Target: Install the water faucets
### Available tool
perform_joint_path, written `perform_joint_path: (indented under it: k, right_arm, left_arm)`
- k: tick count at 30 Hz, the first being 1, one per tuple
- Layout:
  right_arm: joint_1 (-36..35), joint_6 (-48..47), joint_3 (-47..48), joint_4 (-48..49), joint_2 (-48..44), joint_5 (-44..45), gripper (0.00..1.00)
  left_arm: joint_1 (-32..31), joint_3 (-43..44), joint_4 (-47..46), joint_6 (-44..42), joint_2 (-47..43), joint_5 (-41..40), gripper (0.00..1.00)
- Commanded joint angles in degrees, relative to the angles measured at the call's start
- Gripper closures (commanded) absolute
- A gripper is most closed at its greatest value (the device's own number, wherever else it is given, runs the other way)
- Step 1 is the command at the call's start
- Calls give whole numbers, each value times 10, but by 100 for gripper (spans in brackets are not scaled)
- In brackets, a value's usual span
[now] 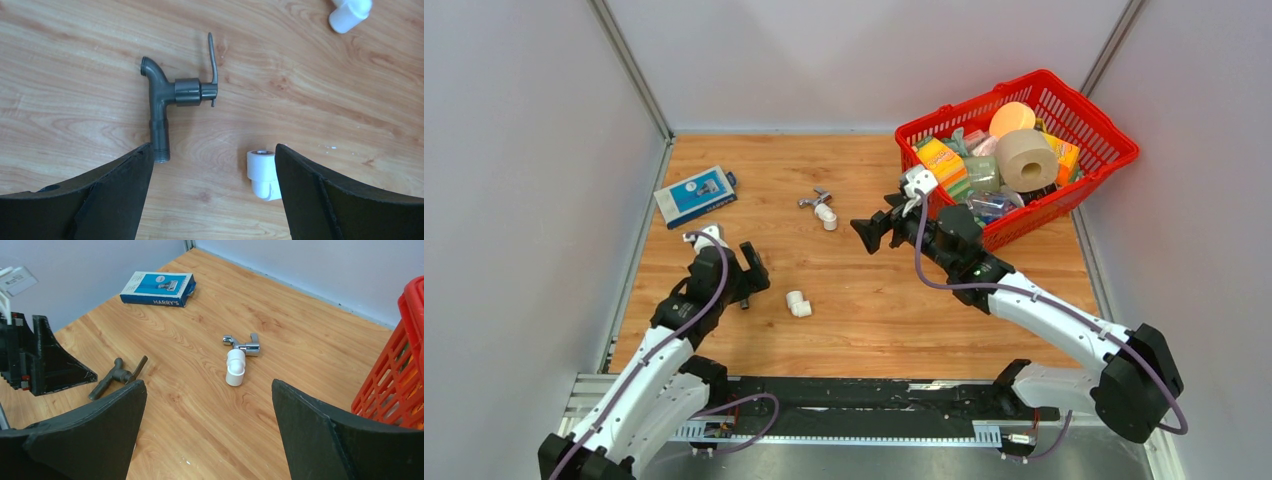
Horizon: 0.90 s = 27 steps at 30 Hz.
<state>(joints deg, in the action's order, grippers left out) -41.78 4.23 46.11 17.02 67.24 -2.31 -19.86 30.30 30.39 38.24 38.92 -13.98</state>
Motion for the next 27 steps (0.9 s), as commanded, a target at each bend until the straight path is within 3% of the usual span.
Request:
perform_joint_path:
  k: [1,11,21,27]
  right_arm:
    - [3,6,4,9,6,-22,0]
    - [2,3,3,6,13,-10,0]
    - [13,57,6,-92,-41,242,0]
    - [14,48,-7,-147,-147,369,0]
  left_arm:
    - [3,-8,-28,19,26,7,4]
    - [3,-9,-38,12,59,17,5]
    - [16,50,8,-23,24,-1,2]
    - [21,122,76,-56,-54,-55,2]
